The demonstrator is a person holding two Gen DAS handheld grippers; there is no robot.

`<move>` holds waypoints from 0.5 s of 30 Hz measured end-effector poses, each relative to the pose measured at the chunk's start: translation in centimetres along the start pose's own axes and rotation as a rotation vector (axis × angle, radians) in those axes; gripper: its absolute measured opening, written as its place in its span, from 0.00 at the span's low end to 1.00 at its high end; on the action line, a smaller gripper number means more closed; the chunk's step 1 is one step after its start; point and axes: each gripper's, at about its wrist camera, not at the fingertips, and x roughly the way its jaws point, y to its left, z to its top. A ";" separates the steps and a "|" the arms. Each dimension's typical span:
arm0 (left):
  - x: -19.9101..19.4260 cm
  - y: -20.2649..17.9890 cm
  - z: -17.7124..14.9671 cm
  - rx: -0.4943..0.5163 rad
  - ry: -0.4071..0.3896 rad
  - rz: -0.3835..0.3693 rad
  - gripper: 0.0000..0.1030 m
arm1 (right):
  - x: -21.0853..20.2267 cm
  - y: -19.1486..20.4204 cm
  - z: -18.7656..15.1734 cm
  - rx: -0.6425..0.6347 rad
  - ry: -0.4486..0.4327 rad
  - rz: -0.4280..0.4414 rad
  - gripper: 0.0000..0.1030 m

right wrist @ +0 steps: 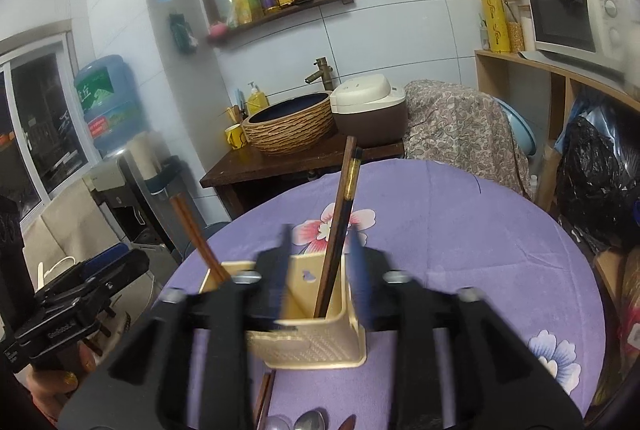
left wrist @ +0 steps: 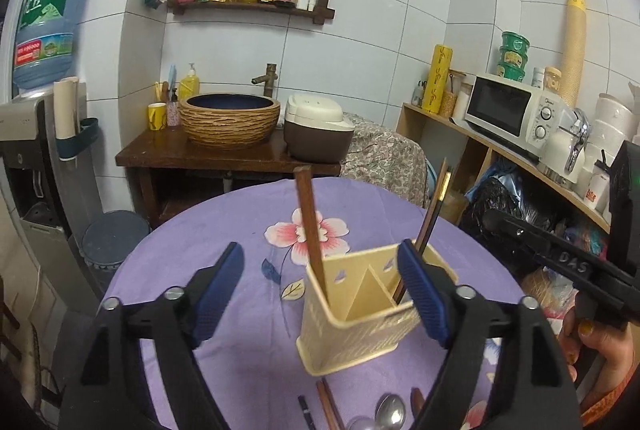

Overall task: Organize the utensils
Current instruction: 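Open both tools to release the chopsticks into the holder, then withdraw both tools back toward the remaining utensils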

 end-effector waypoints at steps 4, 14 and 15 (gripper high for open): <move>-0.9 0.8 -2.6 -0.007 0.034 0.024 0.82 | -1.4 0.5 -2.3 -0.026 0.010 -0.024 0.71; -1.7 2.6 -10.1 0.008 0.175 0.112 0.82 | -3.8 2.6 -10.0 -0.185 0.039 -0.147 0.90; -1.7 2.9 -11.0 0.002 0.197 0.119 0.81 | -3.9 2.5 -10.7 -0.187 0.045 -0.153 0.91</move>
